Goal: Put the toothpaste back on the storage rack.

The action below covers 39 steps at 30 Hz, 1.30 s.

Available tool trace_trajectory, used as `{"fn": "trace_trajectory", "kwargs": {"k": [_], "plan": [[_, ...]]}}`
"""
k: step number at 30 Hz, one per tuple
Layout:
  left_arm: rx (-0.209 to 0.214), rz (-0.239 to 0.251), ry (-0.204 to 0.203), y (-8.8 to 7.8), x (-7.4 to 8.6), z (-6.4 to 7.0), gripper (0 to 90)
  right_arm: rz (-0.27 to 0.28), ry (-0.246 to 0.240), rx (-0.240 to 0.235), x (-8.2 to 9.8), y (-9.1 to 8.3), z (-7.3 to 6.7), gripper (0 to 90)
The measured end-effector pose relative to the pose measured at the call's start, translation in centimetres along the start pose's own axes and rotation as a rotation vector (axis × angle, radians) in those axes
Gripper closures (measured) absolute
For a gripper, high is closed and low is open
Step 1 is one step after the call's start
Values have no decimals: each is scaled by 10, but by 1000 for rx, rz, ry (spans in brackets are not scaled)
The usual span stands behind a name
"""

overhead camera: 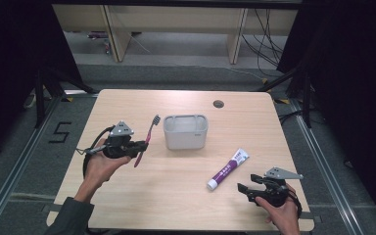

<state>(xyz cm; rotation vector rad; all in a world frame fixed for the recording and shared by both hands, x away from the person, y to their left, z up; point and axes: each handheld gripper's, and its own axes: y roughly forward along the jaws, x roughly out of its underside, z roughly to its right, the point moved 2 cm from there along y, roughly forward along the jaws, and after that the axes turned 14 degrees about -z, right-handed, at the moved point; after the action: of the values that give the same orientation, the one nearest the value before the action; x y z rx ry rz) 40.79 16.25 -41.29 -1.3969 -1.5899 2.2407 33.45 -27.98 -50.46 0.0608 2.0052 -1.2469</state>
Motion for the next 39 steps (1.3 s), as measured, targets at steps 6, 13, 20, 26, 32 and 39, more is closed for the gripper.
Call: {"fn": "trace_trajectory", "kwargs": {"k": [6, 13, 20, 26, 32, 39], "plan": [[-8, 20, -7, 0, -4, -1, 832, -3, 26, 2, 0, -1, -2, 290], [-7, 80, -34, -3, -16, 0, 832, -2, 31, 3, 0, -1, -2, 290], [4, 133, -56, -1, -30, 0, 832, 0, 23, 5, 0, -1, -2, 290], [13, 189, -76, 3, -46, 1, 832, 3, 16, 7, 0, -1, -1, 290], [17, 234, -88, 7, -61, 1, 832, 3, 11, 7, 0, -1, -1, 290], [14, 291, -97, 13, -77, 2, 832, 7, 6, 7, 0, -1, 0, 290]]}}
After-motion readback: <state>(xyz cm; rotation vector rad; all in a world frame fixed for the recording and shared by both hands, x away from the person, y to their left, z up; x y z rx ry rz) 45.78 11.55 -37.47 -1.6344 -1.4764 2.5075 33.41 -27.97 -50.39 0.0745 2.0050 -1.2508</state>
